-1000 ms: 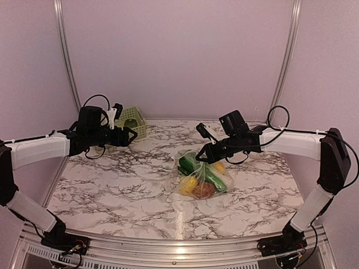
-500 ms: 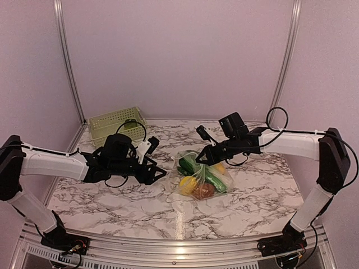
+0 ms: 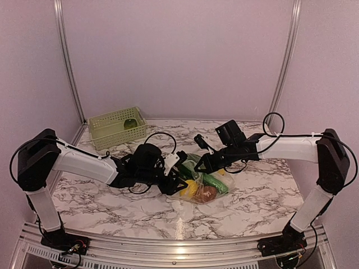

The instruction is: Open the zip-top bag and remove the fake food

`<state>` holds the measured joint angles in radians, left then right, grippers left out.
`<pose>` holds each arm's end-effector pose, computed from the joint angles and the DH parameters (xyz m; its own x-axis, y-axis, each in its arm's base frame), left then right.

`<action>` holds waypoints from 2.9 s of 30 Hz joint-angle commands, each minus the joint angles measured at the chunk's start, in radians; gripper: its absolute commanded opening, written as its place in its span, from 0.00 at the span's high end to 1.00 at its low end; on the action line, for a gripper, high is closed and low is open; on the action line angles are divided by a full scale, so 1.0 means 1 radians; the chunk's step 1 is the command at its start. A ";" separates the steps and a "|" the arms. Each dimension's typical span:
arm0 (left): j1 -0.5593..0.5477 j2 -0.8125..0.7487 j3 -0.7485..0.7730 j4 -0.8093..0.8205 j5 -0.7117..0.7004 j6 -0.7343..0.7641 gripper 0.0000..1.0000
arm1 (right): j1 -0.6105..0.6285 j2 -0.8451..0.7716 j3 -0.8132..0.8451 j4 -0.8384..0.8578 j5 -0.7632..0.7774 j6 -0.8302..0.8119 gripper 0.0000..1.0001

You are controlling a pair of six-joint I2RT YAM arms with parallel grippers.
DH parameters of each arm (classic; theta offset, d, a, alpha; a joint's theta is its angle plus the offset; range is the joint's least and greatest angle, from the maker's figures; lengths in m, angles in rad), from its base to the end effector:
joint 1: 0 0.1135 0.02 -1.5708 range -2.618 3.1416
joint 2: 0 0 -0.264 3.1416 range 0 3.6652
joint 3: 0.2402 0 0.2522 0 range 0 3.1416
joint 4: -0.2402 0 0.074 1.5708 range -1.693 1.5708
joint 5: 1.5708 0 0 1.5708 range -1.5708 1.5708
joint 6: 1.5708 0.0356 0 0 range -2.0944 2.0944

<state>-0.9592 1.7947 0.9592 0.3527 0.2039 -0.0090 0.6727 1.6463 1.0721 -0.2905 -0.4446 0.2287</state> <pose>0.2145 -0.3184 0.1789 -0.2747 0.3764 -0.8848 0.9023 0.4188 -0.1020 0.2619 0.2282 0.2133 -0.7567 -0.3411 -0.5578 -0.6255 0.6259 0.4658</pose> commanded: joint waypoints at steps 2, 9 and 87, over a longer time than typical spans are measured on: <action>-0.045 0.077 0.054 -0.010 -0.006 0.053 0.33 | 0.009 -0.008 -0.015 0.009 0.004 0.021 1.00; -0.066 0.166 0.076 -0.014 -0.040 0.032 0.23 | 0.009 -0.003 -0.008 0.003 0.010 0.020 1.00; 0.734 0.337 0.680 -0.479 -0.423 -0.165 0.52 | -0.068 0.253 0.371 -0.151 -0.079 -0.062 1.00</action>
<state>-0.2344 2.0518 1.5494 -0.0322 -0.2226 -0.1768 0.6147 1.8709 1.3827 -0.4194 -0.5056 0.1890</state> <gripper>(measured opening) 0.572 0.004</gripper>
